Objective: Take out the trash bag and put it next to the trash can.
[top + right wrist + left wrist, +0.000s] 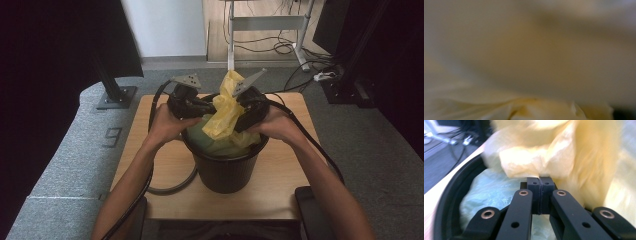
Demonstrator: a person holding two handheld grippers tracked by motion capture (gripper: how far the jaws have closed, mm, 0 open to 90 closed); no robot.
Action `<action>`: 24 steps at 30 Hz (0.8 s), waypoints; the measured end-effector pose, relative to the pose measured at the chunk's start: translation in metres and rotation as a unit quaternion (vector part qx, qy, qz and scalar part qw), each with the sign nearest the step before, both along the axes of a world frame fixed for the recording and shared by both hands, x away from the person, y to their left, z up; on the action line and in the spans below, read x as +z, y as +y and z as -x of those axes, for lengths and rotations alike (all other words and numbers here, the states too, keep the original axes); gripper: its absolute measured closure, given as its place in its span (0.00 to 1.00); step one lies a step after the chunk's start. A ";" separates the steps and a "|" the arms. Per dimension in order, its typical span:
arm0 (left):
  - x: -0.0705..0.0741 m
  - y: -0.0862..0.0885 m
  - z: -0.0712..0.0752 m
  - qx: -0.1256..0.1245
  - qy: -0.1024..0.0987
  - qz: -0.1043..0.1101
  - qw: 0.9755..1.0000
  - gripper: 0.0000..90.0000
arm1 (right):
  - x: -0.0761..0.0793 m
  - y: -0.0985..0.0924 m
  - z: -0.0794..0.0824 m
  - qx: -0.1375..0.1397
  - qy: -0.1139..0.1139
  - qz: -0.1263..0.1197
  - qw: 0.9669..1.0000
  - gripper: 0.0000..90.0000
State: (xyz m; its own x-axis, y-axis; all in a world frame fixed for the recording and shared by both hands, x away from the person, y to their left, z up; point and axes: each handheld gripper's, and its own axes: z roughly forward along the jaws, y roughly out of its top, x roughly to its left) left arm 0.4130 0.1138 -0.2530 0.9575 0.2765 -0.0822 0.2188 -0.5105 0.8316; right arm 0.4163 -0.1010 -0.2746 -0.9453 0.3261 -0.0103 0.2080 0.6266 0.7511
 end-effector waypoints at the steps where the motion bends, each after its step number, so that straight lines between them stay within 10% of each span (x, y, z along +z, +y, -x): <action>1: 0.001 -0.003 0.001 -0.014 0.003 0.008 1.000 0.99 | -0.001 0.004 0.000 0.004 -0.002 0.003 1.000 0.27; 7: 0.005 -0.001 0.003 -0.010 -0.003 0.038 0.999 0.80 | -0.001 0.009 0.003 0.015 0.002 0.015 1.000 0.84; 11: 0.011 0.019 0.005 0.033 -0.020 0.035 0.999 0.51 | 0.002 -0.003 0.002 -0.010 0.001 0.008 1.000 0.89; 17: 0.003 0.038 0.006 0.075 -0.022 -0.042 0.996 0.36 | 0.011 -0.025 -0.001 -0.030 0.004 -0.019 0.999 0.89; 20: -0.009 0.038 0.003 0.082 -0.011 -0.076 0.994 0.42 | 0.017 -0.029 0.000 -0.026 0.009 -0.033 0.999 0.89; 24: -0.020 0.030 -0.004 0.059 0.006 -0.103 0.993 0.80 | 0.019 -0.022 0.002 -0.013 0.019 -0.040 0.999 0.88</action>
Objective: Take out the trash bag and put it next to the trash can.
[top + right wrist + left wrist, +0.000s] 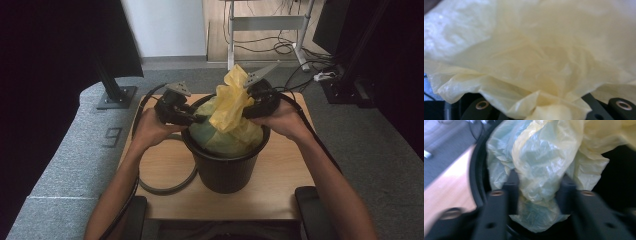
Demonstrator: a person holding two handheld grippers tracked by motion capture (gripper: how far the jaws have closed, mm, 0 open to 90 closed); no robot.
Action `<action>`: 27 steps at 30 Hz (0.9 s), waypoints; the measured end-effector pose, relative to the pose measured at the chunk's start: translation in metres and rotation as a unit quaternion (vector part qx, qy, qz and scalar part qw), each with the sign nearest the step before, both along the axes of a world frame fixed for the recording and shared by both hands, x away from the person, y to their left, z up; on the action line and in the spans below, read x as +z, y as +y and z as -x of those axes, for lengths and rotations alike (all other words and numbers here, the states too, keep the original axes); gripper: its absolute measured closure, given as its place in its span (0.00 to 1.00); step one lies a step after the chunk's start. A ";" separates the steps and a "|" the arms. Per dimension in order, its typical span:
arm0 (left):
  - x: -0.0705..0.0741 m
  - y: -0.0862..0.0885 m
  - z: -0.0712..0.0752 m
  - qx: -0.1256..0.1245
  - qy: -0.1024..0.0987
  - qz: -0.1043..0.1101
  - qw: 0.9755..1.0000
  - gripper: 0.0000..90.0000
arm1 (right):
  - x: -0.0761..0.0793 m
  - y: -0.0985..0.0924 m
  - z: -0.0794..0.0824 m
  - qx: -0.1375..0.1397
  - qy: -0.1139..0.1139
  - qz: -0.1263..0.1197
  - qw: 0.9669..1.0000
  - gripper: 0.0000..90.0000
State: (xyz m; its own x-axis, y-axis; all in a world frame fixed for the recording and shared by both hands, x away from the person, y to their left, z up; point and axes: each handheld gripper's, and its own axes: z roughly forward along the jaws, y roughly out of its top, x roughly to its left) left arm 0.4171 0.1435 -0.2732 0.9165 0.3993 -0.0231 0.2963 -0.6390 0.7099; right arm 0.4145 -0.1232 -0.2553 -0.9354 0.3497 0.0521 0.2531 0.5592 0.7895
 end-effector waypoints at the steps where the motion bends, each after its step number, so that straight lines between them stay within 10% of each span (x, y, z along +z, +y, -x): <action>1: -0.001 -0.003 0.000 -0.008 0.002 0.003 1.000 0.85 | 0.000 0.003 0.000 0.003 -0.001 0.006 1.000 0.86; 4: 0.003 -0.009 -0.001 -0.029 0.008 0.044 0.999 0.95 | -0.004 0.014 0.000 0.001 -0.012 0.038 0.999 0.71; 8: 0.015 -0.014 0.001 -0.045 0.009 0.100 0.994 0.98 | -0.014 0.028 -0.003 0.001 -0.012 0.055 0.998 0.23; 11: 0.022 -0.019 0.003 -0.062 0.009 0.121 0.991 0.99 | -0.019 0.036 -0.001 0.017 -0.012 0.051 0.998 0.16; 13: 0.025 -0.023 0.005 -0.073 0.012 0.135 0.988 0.99 | -0.021 0.040 0.000 0.022 -0.011 0.051 0.998 0.23; 18: 0.027 -0.023 0.005 -0.070 0.007 0.149 0.986 0.88 | -0.020 0.038 0.002 0.025 -0.029 0.067 0.997 0.84; 23: 0.031 -0.007 0.012 -0.023 -0.032 0.108 0.993 0.49 | -0.017 0.021 -0.002 -0.001 -0.029 0.060 0.998 0.89; 27: 0.025 0.003 0.014 -0.007 -0.028 0.068 0.997 0.38 | -0.011 0.004 -0.004 -0.020 -0.022 0.040 0.999 0.89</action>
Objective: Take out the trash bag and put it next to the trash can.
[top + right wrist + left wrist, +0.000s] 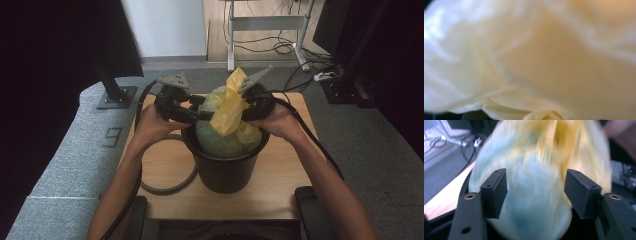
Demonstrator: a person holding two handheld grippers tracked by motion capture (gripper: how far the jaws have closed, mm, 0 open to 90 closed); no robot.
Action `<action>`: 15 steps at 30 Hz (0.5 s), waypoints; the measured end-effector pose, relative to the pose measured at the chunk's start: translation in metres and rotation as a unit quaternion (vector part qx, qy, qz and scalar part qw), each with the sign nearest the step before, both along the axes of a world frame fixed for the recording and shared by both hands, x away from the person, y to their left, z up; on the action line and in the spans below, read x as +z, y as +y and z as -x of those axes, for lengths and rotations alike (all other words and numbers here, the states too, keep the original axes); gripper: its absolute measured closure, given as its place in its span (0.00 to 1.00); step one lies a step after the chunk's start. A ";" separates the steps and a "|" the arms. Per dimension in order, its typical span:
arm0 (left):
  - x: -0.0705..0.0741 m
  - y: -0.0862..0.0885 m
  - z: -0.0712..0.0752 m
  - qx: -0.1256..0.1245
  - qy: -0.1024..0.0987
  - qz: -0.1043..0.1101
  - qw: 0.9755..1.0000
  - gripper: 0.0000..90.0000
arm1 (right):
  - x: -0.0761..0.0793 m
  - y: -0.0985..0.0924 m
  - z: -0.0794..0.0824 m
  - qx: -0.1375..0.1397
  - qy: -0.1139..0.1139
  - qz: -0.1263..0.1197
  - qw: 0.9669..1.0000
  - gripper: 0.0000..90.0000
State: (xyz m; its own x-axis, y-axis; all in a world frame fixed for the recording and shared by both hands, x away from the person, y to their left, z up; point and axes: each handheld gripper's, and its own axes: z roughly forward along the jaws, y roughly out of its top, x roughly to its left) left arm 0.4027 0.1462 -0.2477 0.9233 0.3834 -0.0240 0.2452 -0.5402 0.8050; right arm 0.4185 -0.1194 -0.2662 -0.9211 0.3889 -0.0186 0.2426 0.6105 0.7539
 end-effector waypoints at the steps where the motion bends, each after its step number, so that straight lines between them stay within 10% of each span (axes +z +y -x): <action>1: -0.003 0.000 -0.001 0.004 0.004 -0.007 1.000 0.38 | 0.002 -0.003 0.000 -0.001 0.000 -0.007 1.000 0.89; 8: -0.019 -0.015 -0.012 -0.019 0.037 -0.012 0.999 0.93 | 0.011 0.000 0.007 0.041 0.007 -0.030 0.999 0.71; 12: -0.013 -0.021 -0.016 -0.045 0.056 0.056 0.996 0.98 | 0.003 0.013 0.008 0.036 0.003 -0.006 0.999 0.29; 15: -0.010 -0.028 -0.017 -0.063 0.060 0.075 0.993 0.99 | -0.004 0.022 0.007 0.038 0.003 -0.006 0.999 0.16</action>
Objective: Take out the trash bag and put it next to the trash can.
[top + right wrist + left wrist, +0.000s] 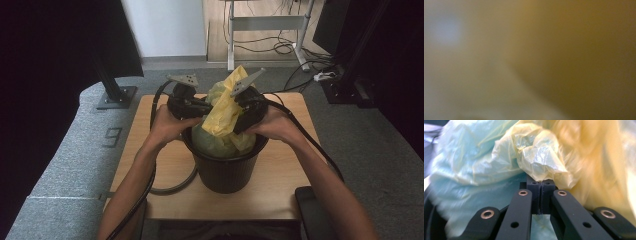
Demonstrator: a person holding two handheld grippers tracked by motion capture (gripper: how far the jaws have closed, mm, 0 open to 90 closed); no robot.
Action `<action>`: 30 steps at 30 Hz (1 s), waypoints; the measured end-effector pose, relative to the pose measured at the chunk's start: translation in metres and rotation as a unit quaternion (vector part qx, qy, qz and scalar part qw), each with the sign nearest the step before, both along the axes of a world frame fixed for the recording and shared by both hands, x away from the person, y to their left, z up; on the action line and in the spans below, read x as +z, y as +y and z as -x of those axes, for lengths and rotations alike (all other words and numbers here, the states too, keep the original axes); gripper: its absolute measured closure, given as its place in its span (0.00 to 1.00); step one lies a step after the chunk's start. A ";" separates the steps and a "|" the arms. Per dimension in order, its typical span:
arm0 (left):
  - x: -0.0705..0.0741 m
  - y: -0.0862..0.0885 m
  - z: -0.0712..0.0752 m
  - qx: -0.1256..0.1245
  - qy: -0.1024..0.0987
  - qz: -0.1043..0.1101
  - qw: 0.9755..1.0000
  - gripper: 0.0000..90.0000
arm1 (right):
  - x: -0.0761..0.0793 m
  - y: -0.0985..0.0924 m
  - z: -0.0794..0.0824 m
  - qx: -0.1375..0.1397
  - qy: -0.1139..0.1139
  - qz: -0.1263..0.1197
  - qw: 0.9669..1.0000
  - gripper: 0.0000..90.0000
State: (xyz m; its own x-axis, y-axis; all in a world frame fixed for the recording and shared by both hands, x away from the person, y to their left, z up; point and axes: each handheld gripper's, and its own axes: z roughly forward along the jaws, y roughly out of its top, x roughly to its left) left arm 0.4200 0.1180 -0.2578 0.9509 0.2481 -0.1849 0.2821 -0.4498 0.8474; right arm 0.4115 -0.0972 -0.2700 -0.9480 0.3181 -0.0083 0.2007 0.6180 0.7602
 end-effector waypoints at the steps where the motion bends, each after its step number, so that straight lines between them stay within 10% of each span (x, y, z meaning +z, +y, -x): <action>1: 0.000 -0.002 0.000 -0.004 0.003 0.006 1.000 0.99 | -0.001 0.002 0.000 0.002 0.001 -0.001 1.000 0.17; 5: -0.002 -0.003 0.001 -0.008 -0.003 0.008 1.000 0.96 | -0.004 0.004 0.000 0.007 0.002 0.014 1.000 0.59; 8: -0.002 -0.001 0.004 0.015 -0.029 -0.022 0.999 0.73 | -0.004 0.001 0.001 0.002 -0.005 0.019 1.000 0.81; 17: -0.009 0.010 0.018 0.095 -0.087 -0.160 0.979 0.16 | 0.000 -0.006 -0.011 -0.006 0.022 0.033 0.999 0.85; 30: -0.018 0.061 0.027 0.128 -0.071 -0.128 0.981 0.00 | 0.030 -0.017 -0.018 -0.026 0.029 0.031 0.999 0.85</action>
State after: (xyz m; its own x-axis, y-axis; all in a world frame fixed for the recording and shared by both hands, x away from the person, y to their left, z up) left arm 0.3928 0.1794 -0.2760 0.8626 0.5038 0.0455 0.3008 -0.5831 0.7546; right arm 0.4296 -0.1141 -0.2402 -0.9299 0.3670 0.0253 0.2766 0.6519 0.7061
